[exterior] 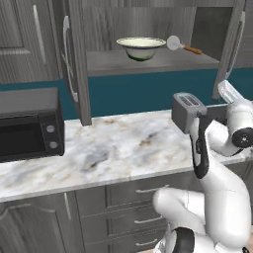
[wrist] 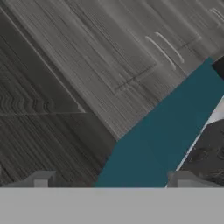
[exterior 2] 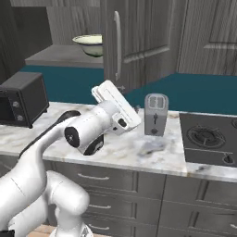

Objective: Pick the mug and place it in the sink. Pick the bowl and place it in the open cabinet and then close the cabinet.

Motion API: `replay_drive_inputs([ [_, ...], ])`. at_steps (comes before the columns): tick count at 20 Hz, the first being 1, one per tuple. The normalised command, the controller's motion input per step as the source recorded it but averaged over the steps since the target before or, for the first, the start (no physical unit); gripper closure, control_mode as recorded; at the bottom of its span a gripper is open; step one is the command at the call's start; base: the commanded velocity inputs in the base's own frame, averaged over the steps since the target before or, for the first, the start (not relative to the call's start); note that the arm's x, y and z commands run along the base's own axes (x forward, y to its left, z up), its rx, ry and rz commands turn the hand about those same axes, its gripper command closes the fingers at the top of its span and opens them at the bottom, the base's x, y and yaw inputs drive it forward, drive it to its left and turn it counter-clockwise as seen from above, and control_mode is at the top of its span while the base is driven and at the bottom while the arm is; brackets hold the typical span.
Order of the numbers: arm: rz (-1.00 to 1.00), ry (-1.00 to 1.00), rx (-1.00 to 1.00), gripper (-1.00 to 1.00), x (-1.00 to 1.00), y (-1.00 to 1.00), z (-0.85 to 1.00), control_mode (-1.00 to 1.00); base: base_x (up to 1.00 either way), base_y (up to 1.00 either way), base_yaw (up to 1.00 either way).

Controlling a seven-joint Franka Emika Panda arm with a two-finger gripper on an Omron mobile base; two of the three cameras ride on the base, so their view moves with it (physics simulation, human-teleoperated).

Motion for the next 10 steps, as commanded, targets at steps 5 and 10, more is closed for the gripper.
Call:
replay_drive_inputs([
  [5, -0.55, -0.01, -0.08, -1.00, 0.60, 0.56, 0.40, -1.00, 0.00, 0.00, 0.00],
  [10, -0.40, 0.12, -0.01, -1.00, 0.46, 0.06, 0.63, -1.00, 0.00, 0.00, 0.00],
])
